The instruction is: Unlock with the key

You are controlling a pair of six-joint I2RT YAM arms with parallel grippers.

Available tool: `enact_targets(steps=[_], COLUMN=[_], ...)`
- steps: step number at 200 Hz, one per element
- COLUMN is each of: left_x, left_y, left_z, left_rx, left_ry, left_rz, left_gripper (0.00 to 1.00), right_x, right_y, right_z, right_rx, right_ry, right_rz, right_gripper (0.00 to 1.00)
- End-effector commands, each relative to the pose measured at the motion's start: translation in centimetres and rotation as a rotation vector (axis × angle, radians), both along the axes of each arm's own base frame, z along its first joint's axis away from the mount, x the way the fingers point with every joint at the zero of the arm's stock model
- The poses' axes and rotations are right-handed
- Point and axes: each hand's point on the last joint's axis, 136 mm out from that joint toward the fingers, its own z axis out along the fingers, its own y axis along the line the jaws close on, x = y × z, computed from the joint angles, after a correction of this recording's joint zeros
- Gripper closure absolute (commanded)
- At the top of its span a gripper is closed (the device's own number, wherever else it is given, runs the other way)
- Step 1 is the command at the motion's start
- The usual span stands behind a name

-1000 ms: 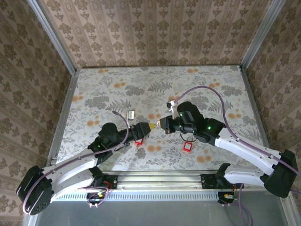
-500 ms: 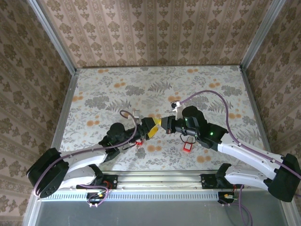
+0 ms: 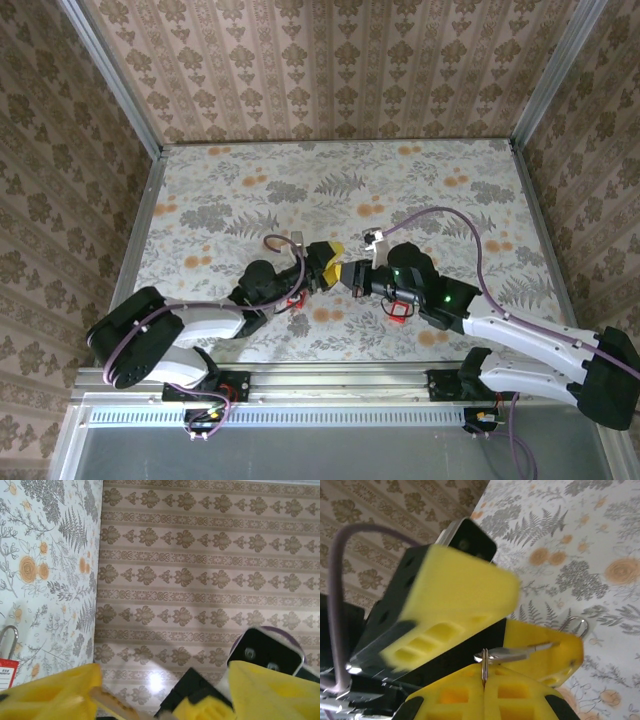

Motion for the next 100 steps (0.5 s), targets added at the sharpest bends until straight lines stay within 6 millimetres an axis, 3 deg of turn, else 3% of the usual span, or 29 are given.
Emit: enact_targets(steps=[1,52,100], left_x=[0.9,1.4,1.3], left_y=[0.0,0.2,-0.2], left_z=[3.3,3.1,2.8], left_rx=[-0.097,-0.083,-0.071], left_ry=[-0.056,-0.071,-0.078], left_rz=[0.024,0.031,0.015], left_gripper=[0.45,0.63,0.70], right_x=[-0.5,-1.1,-1.2], right_y=[-0.1,-0.7,-0.7], right_z=[1.2,0.2,0.2], right_rx=[0.059,0.049,0.030], right_ry=[-0.027,-0.015,-0.016], right_rz=[0.004,0.001,0.007], right_gripper=[1.00,1.00,1.00])
